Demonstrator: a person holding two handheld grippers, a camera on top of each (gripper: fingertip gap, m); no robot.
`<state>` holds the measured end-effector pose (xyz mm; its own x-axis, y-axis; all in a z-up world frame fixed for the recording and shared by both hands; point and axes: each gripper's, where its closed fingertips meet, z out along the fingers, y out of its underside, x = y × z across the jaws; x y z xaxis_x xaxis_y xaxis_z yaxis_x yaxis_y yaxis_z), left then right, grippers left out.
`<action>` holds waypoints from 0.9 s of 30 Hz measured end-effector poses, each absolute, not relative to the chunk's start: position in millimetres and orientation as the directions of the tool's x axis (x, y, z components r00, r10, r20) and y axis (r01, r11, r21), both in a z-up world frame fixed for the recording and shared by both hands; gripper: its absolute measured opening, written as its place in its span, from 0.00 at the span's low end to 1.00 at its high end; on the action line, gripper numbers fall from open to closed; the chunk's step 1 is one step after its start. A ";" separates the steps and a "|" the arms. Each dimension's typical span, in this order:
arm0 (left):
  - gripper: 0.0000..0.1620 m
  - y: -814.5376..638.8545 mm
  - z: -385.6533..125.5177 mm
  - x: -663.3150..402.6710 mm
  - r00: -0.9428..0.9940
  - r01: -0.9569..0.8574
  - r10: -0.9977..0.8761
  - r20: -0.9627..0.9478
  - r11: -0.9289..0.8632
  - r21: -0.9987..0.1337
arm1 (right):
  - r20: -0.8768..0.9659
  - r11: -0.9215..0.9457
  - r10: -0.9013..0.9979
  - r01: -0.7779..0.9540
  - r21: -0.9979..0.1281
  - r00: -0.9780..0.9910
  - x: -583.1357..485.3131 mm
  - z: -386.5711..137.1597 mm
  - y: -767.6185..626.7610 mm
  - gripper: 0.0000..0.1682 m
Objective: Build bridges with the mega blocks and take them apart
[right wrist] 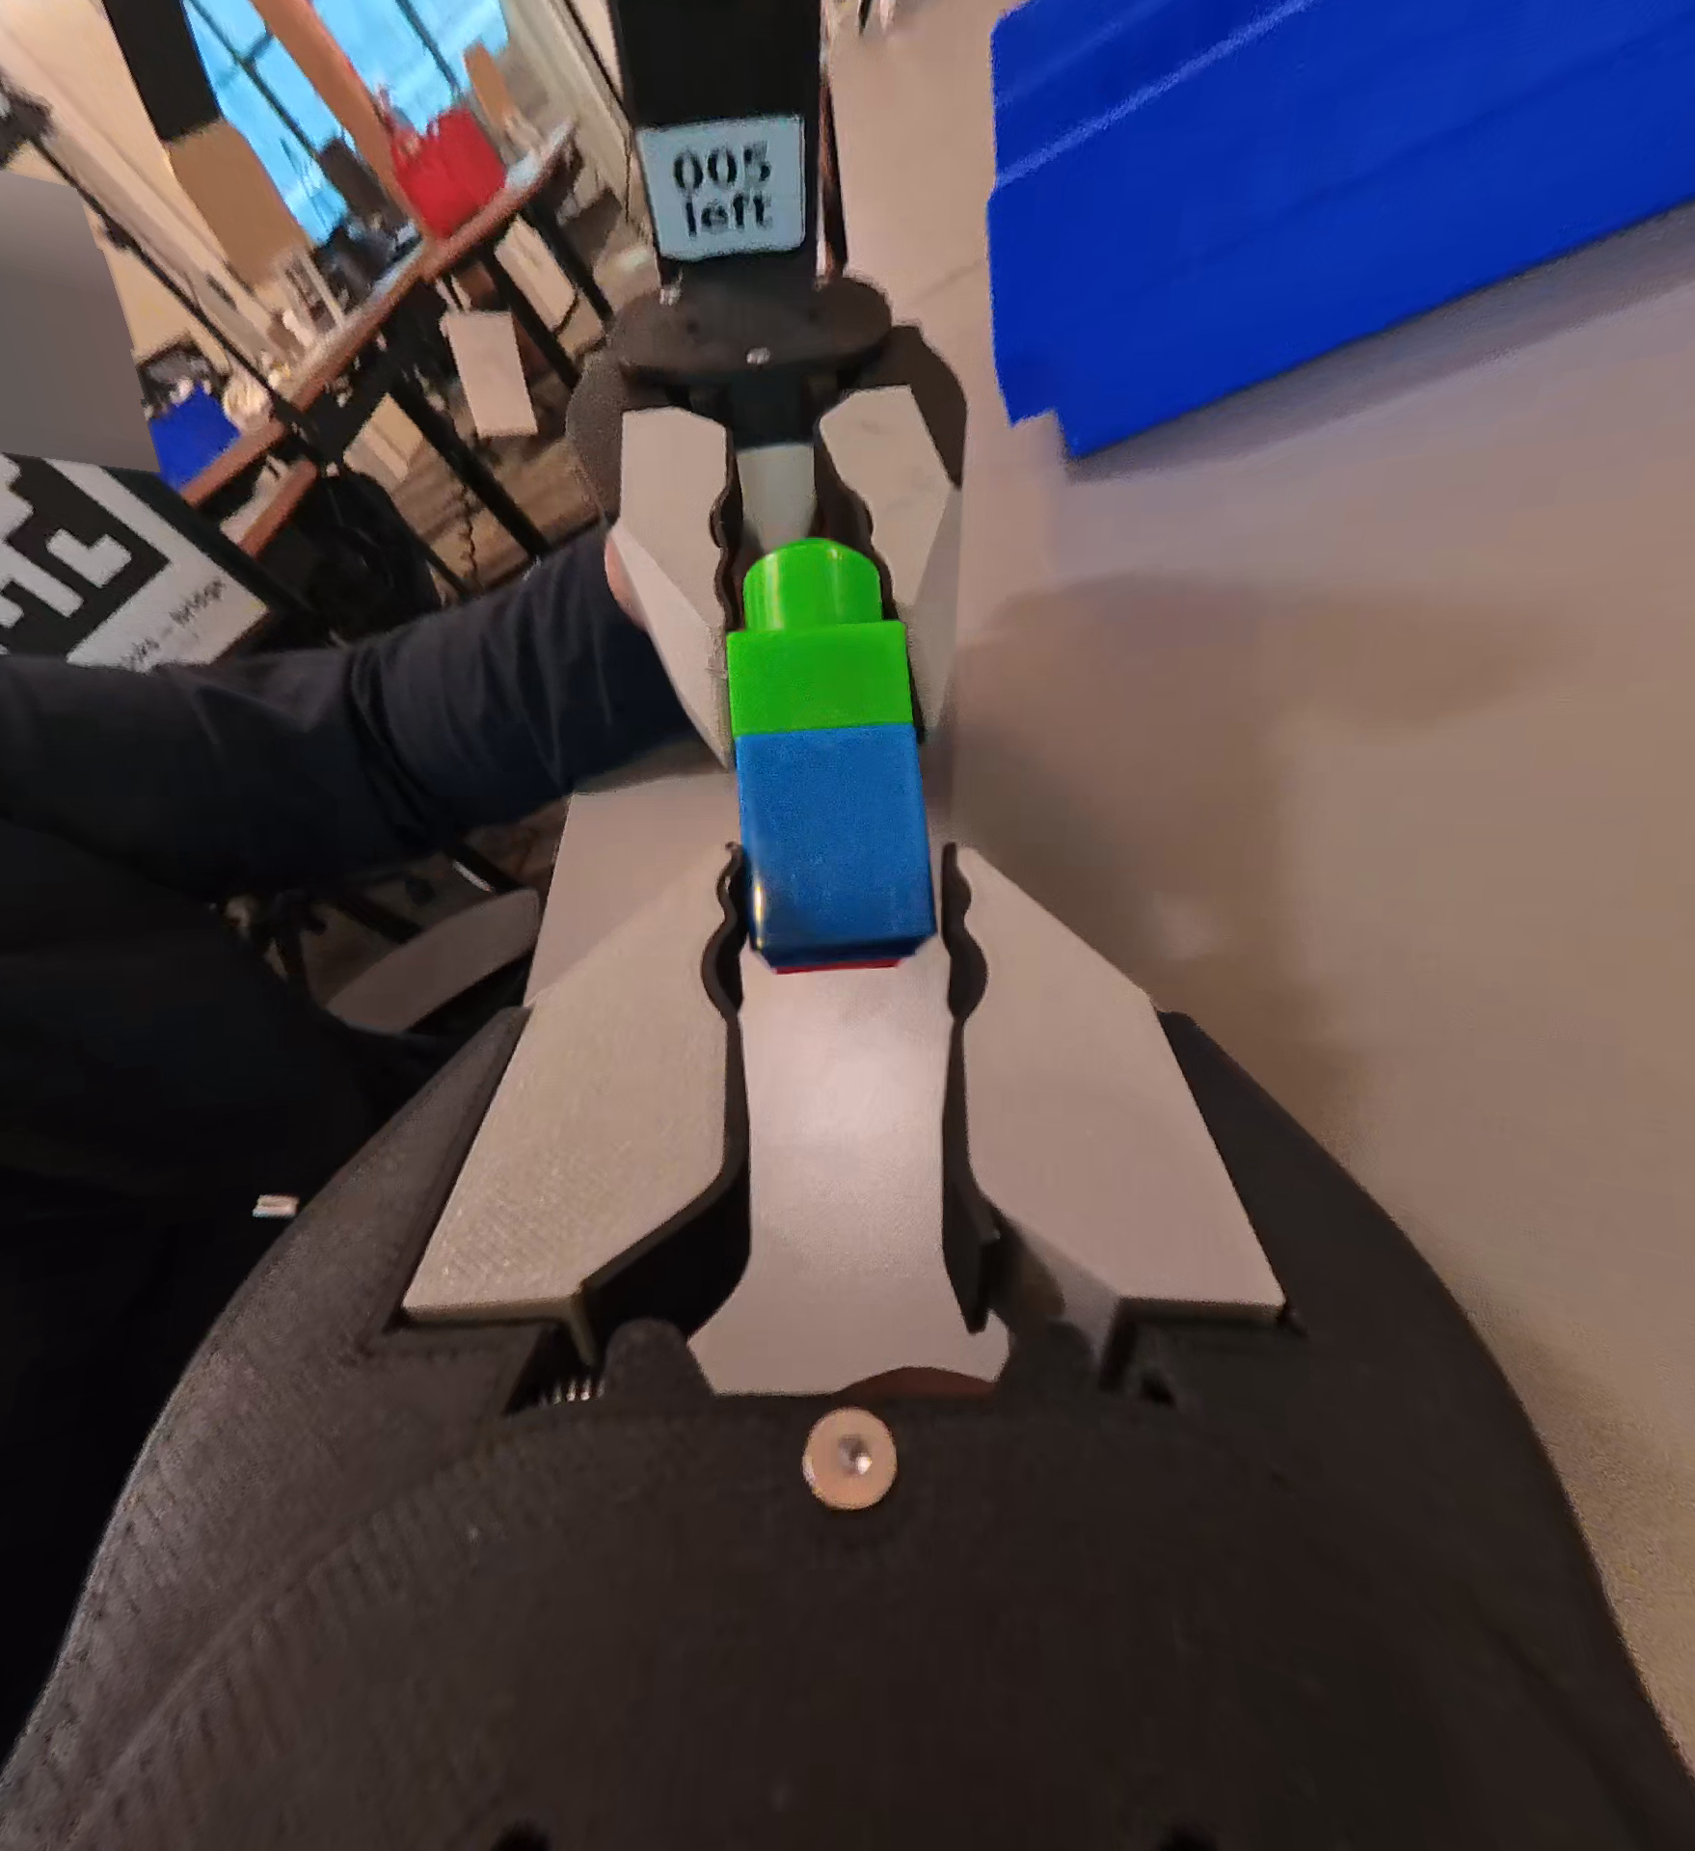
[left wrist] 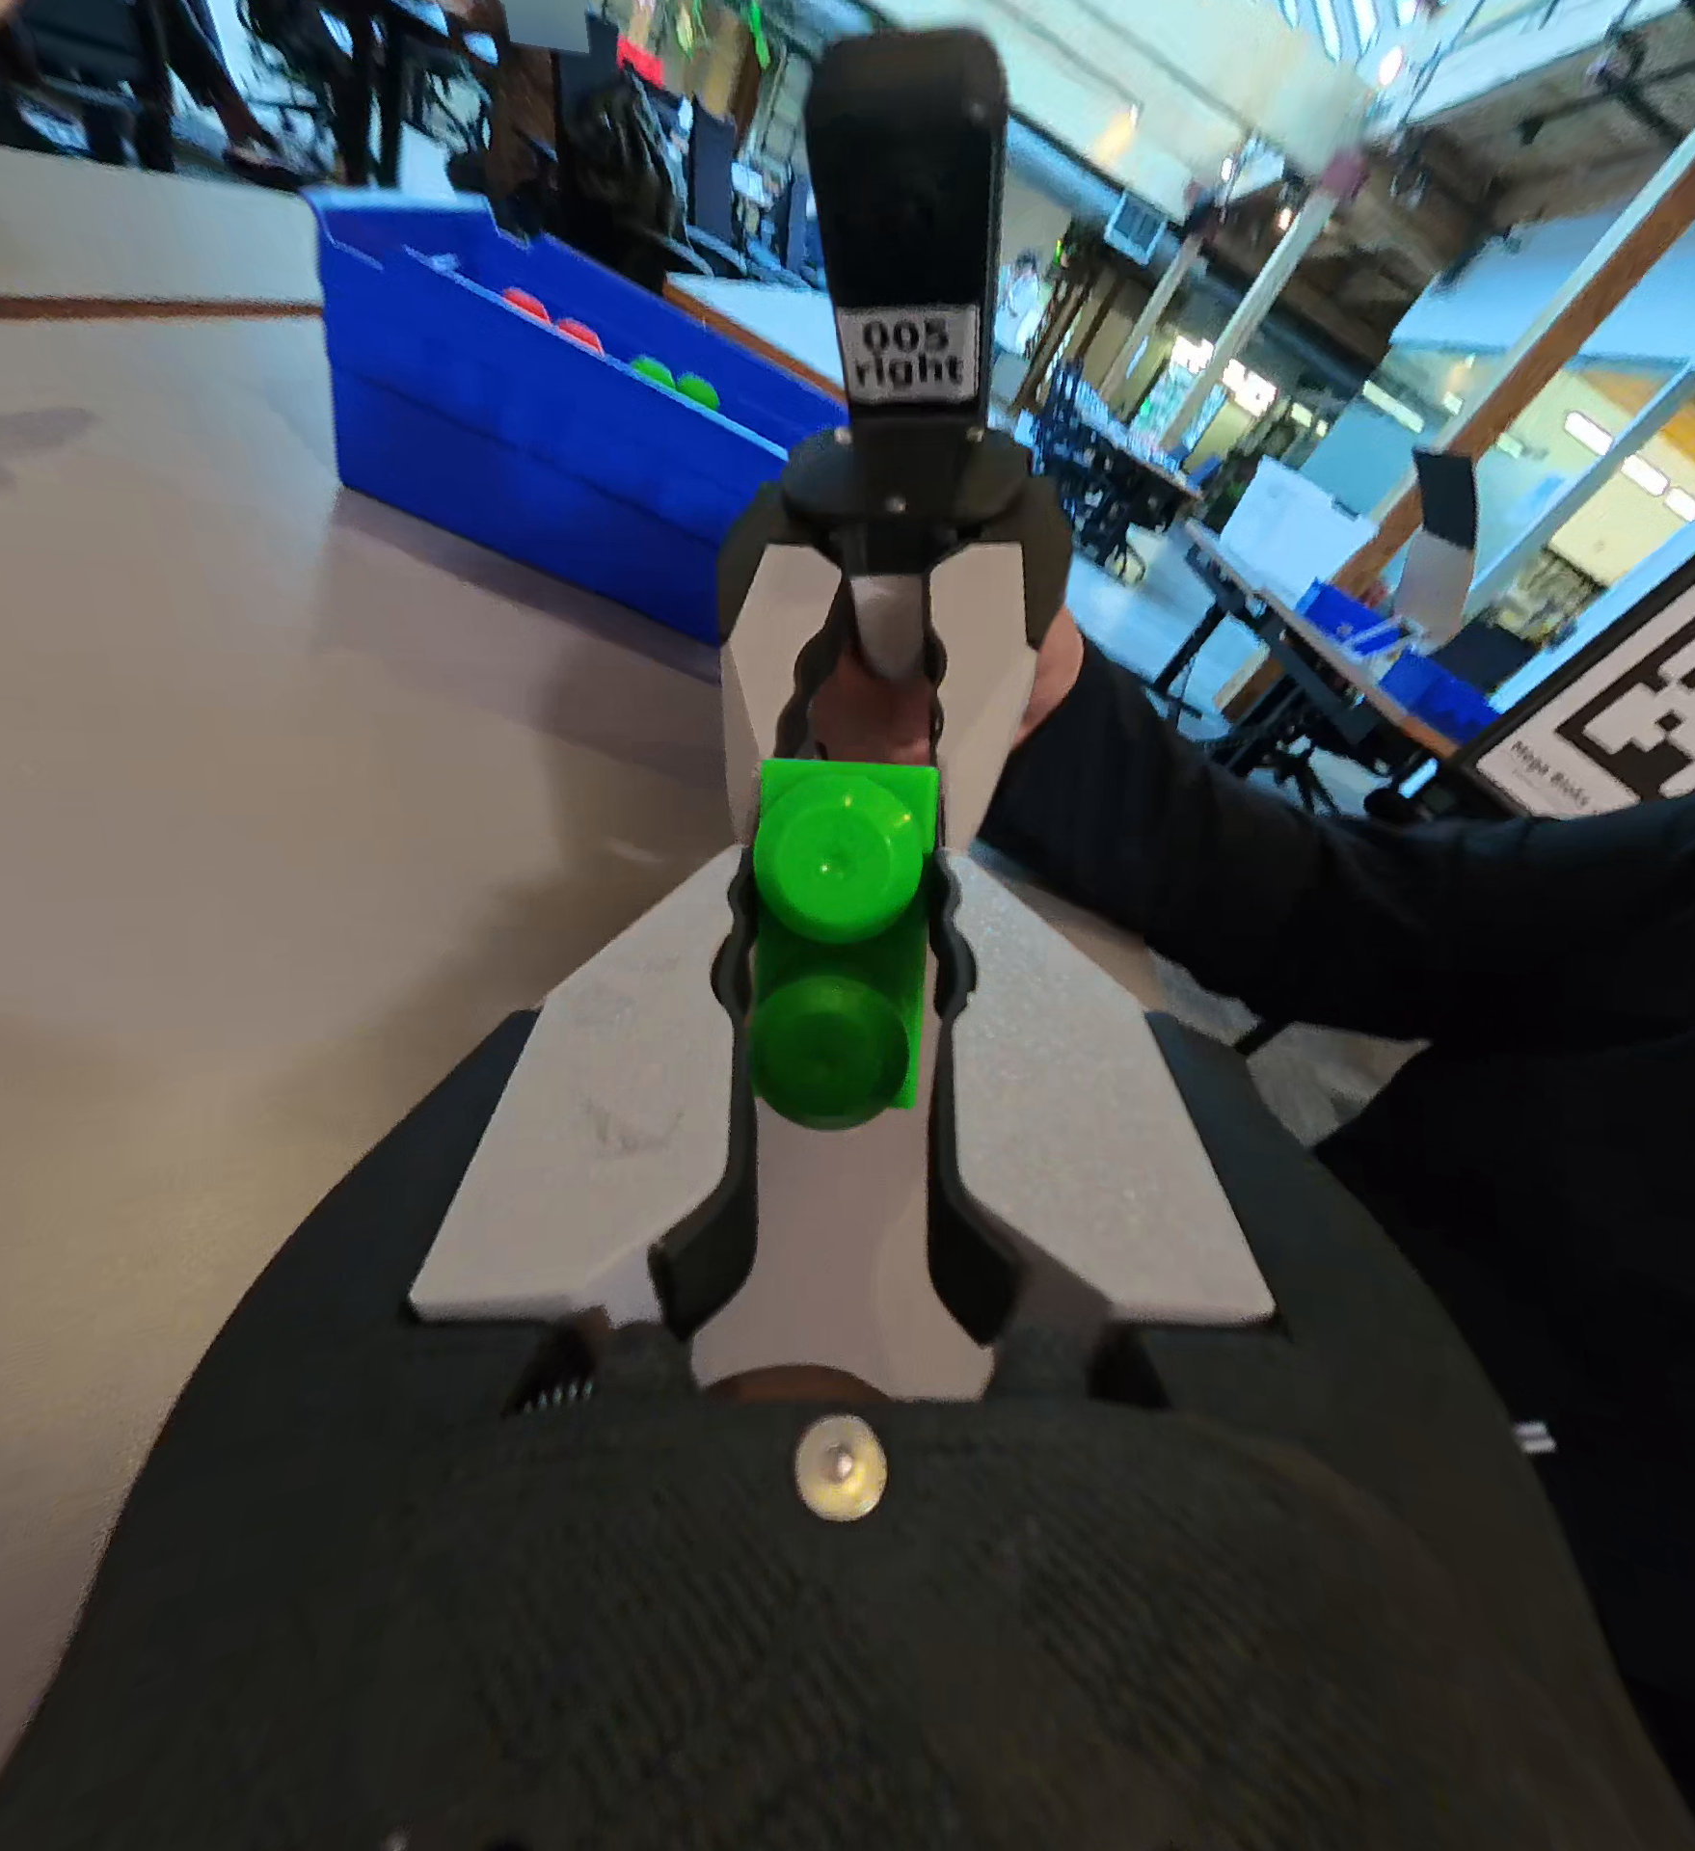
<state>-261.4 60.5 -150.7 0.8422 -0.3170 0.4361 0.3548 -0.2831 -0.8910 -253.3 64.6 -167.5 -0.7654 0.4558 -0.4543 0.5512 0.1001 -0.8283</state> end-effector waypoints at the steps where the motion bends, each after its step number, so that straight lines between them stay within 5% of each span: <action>1: 0.19 59.7 -145.0 -265.4 0.835 0.383 -0.318 0.450 -0.252 -0.889 | -0.452 0.074 0.460 0.541 -0.838 -0.764 -256.2 -163.4 66.5 0.23; 12: 0.19 59.8 -125.3 -281.2 0.756 0.554 -0.330 0.565 -0.136 -0.821 | -0.502 -0.144 0.413 0.490 -0.860 -0.760 -271.1 -135.7 63.6 0.21; 22: 0.20 60.5 -125.6 -279.3 0.790 0.520 -0.309 0.530 -0.120 -0.845 | -0.420 -0.096 0.480 0.430 -0.898 -0.770 -272.3 -137.9 62.2 0.19; 27: 0.19 60.2 -124.3 -280.0 0.821 0.486 -0.288 0.494 -0.103 -0.868 | -0.546 -0.201 0.397 0.511 -0.836 -0.738 -272.7 -137.3 59.9 0.19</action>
